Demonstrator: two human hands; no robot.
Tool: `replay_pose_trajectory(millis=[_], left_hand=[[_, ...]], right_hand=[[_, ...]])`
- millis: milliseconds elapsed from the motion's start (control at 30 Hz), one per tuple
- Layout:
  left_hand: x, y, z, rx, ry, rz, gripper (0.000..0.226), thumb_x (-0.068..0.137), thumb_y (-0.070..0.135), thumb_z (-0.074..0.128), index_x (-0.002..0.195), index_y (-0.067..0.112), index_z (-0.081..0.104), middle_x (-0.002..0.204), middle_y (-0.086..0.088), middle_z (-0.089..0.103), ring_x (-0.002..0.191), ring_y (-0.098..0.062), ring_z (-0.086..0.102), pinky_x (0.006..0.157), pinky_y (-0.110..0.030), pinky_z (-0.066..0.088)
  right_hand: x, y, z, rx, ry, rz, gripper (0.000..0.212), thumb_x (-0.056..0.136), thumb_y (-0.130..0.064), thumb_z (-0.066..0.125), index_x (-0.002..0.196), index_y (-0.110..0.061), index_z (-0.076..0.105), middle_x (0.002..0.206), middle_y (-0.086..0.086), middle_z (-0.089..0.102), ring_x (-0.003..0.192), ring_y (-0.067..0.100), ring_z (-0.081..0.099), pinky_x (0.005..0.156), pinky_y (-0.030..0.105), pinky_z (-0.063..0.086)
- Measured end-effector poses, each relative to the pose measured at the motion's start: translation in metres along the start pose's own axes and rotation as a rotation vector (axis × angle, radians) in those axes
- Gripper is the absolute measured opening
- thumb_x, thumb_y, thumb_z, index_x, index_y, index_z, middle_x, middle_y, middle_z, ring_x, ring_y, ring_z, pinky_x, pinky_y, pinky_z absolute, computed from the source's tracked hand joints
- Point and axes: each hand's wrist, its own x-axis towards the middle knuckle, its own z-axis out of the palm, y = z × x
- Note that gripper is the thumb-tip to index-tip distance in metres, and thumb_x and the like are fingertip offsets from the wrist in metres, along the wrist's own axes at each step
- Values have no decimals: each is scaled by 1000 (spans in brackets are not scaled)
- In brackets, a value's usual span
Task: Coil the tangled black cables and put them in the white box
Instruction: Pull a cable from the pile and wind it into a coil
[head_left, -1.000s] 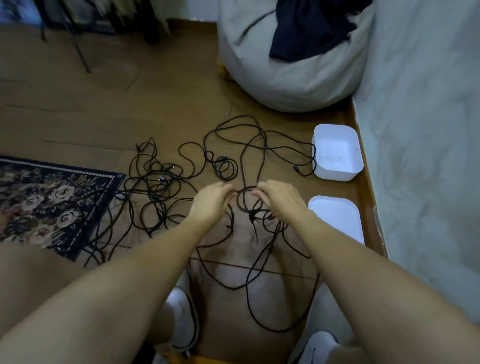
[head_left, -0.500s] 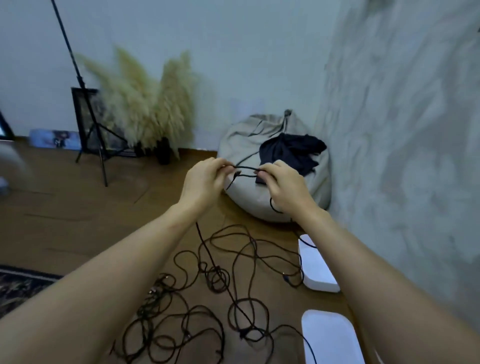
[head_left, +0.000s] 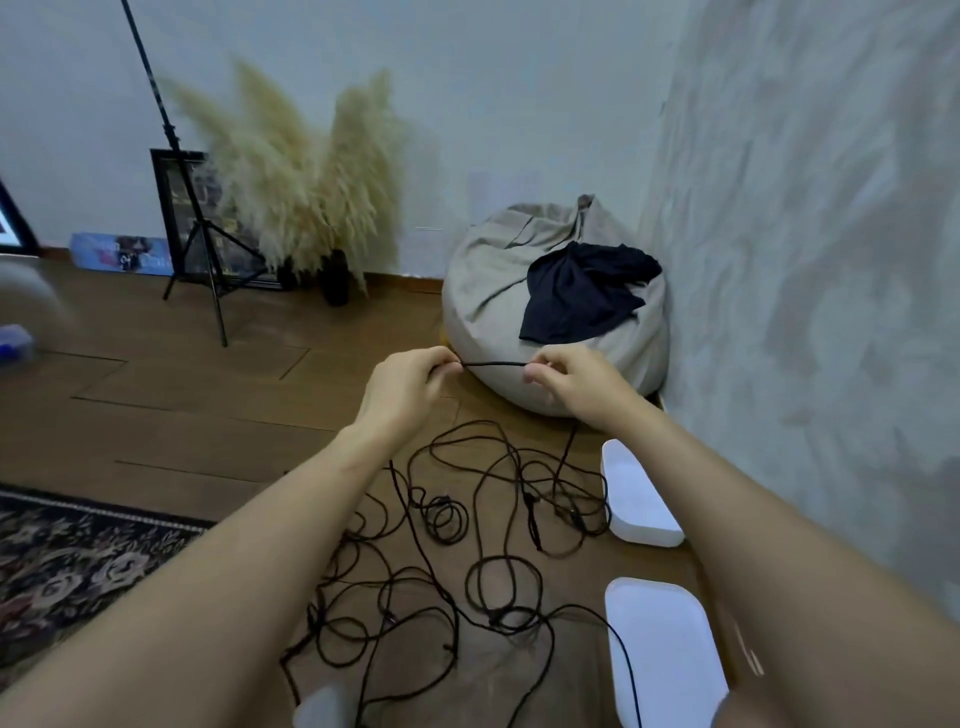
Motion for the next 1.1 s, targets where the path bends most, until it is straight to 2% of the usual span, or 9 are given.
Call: replay_pose_trajectory(millis=[100,233,333,467,667,767,867,1033,1100], left_hand=[[0,-7,-5,70,59,-18,18,105,32,56,107,24,72,95,6,73,88,-19,65,73,-41,55],[-2,-30,-17,130,88,-222,19,106,30,53,109,22,70,102,2,72,92,-22,65,72,-37,52],[-6,-33,-14,58,-76,-242,23,106,28,53,126,27,64,114,4,70,104,-19,65,84,-38,55],[-3,-2,0,-126,-308,-46,35,105,37,53,140,37,57,117,12,71,108,-12,65,94,-38,54],[8,-1,-3,-6,-128,-24,19,106,36,51,105,33,70,86,12,70,82,-15,65,76,-42,57],[6,-24,-14,146,44,-249,20,108,35,47,107,30,67,95,8,72,86,-23,67,74,-41,58],[3,-34,-12,271,-2,-345,21,108,33,47,114,26,66,105,1,73,93,-26,67,78,-40,57],[7,8,15,-71,-293,-75,35,104,32,55,139,34,56,127,7,69,118,-16,63,100,-42,54],[11,22,18,-116,-297,21,30,104,38,54,133,34,62,115,10,73,108,-14,66,94,-41,55]], right_hand=[[-3,-4,-4,65,-120,52,22,101,-33,61,86,-21,72,73,-5,60,70,11,58,62,31,57],[-11,13,-15,46,-203,146,20,102,-33,60,90,-22,72,75,-10,57,69,6,53,57,21,48],[-10,20,-9,64,-174,154,18,102,-32,60,94,-24,74,71,-16,59,66,3,53,55,18,44],[9,-2,16,92,-136,45,18,102,-32,60,104,-24,76,75,-19,63,70,-10,58,63,18,42],[20,-16,21,164,-147,10,19,103,-29,60,108,-17,74,64,-22,63,60,-9,57,56,16,46],[16,7,4,101,-192,92,22,103,-31,59,103,-18,76,82,-6,65,70,13,64,60,22,50],[5,36,-3,82,-213,173,20,103,-28,58,102,-18,76,103,5,73,70,15,62,60,19,50],[13,23,14,191,-97,119,15,104,-25,57,103,-21,71,92,-3,68,76,10,58,60,21,53],[22,13,20,231,-91,86,14,104,-25,57,101,-23,71,72,-16,61,74,6,55,60,25,54]])
